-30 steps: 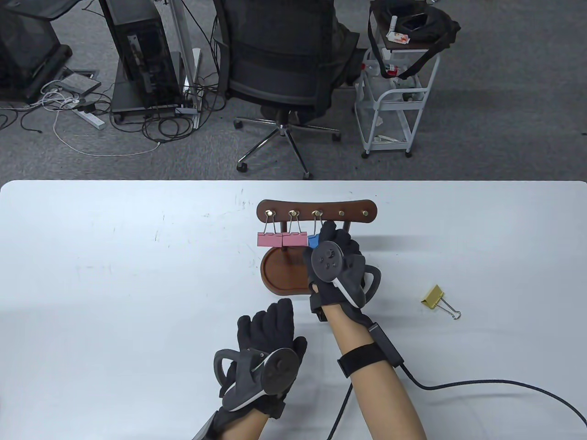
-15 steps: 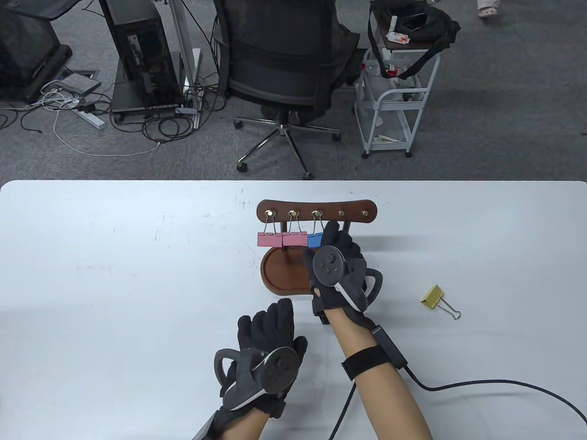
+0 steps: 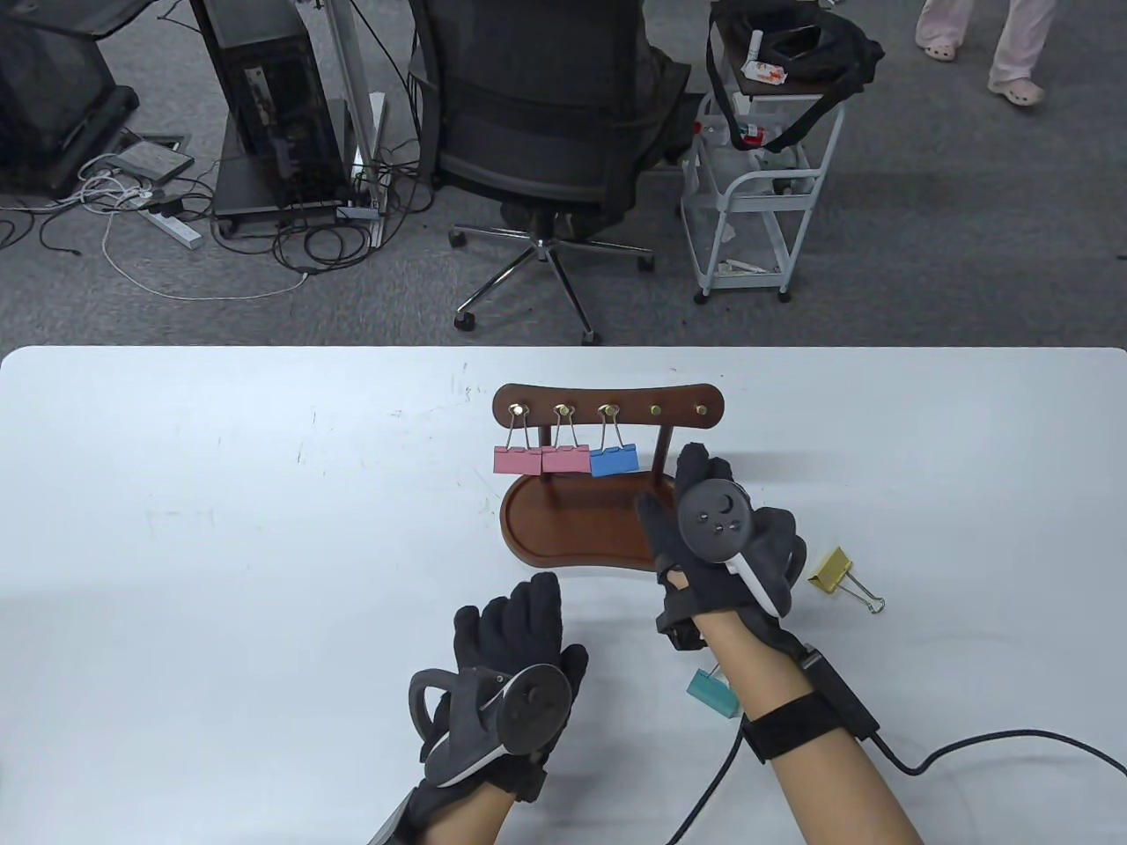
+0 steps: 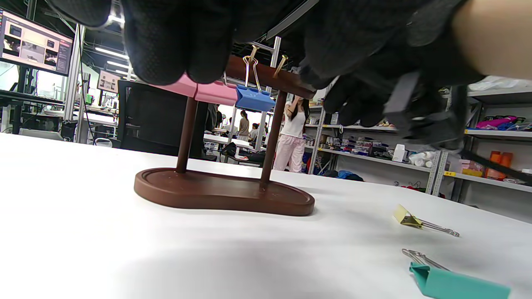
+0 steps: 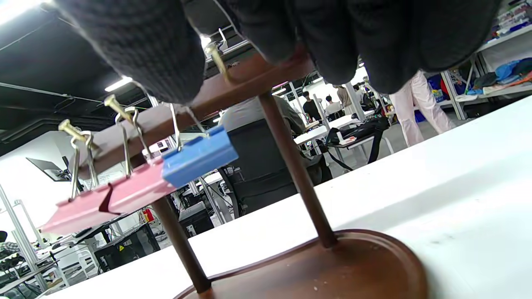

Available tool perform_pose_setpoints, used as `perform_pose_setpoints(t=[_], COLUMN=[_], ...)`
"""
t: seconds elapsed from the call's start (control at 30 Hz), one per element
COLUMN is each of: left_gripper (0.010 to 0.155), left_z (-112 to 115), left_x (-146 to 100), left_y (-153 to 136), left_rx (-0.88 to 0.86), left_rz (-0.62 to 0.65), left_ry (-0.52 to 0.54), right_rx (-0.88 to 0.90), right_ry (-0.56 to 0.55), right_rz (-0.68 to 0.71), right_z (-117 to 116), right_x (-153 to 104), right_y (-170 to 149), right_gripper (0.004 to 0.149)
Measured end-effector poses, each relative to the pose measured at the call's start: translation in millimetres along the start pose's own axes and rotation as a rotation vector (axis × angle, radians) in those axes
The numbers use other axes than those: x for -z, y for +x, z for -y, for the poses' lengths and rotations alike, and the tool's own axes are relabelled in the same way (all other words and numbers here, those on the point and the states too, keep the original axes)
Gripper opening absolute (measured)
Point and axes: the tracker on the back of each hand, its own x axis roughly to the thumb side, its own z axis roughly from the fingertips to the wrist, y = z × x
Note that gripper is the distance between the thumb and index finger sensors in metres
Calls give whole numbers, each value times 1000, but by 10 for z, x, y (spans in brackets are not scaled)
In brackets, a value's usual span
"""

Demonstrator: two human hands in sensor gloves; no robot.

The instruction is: Hook binder clip onto key rack

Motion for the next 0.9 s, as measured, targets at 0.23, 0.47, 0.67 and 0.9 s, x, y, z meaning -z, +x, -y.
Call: perform_pose_setpoints(t=[0.23,0.47,0.67,0.9], left_gripper=[80,80,80,79], left_z=[4,4,3,4], left_x=[0,1,4,2], left_y=[-16,-70,-78,-91], left_rx=[0,-6,-8,-12], left_rz=[-5,-26,-29,-36], left_ry=[1,0,-3,-1], right_rx=[11,-13,-73,-145], right_ry=[26,89,149,227], right_rz=[15,24,22,-18], right_z=[331,434,409,239], right_x=[-257,-598,-831,-1091], right_y=[-146,-250,-310,-364], right_gripper=[81,81,81,80])
